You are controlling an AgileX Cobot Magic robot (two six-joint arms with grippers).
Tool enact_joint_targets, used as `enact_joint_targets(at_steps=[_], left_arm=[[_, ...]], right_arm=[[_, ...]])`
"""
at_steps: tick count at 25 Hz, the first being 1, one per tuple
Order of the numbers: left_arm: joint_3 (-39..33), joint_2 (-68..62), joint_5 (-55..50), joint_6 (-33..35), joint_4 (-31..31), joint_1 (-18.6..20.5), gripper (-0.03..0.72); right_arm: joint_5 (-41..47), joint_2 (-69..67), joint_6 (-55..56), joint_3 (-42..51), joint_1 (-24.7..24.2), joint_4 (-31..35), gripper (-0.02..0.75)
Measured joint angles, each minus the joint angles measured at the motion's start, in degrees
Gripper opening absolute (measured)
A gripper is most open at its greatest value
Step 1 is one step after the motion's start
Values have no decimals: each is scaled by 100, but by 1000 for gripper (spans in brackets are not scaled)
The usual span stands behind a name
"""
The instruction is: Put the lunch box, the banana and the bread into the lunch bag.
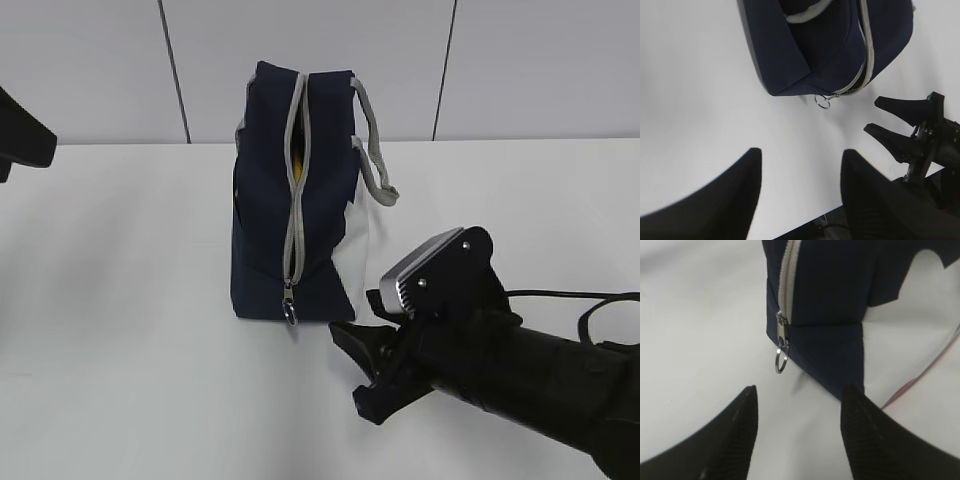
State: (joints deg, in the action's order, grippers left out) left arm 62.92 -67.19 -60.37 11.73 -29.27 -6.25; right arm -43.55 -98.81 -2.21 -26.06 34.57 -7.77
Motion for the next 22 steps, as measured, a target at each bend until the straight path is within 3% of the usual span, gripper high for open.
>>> enact_joint_targets(at_steps=[13, 22], left_arm=[[0, -128, 6, 4, 0, 0, 371], [0, -128, 6, 18, 0, 0, 371]], right_arm=[[-185, -903, 108, -627, 0, -356, 394], [-199, -1391, 221, -1080, 0, -576, 309]])
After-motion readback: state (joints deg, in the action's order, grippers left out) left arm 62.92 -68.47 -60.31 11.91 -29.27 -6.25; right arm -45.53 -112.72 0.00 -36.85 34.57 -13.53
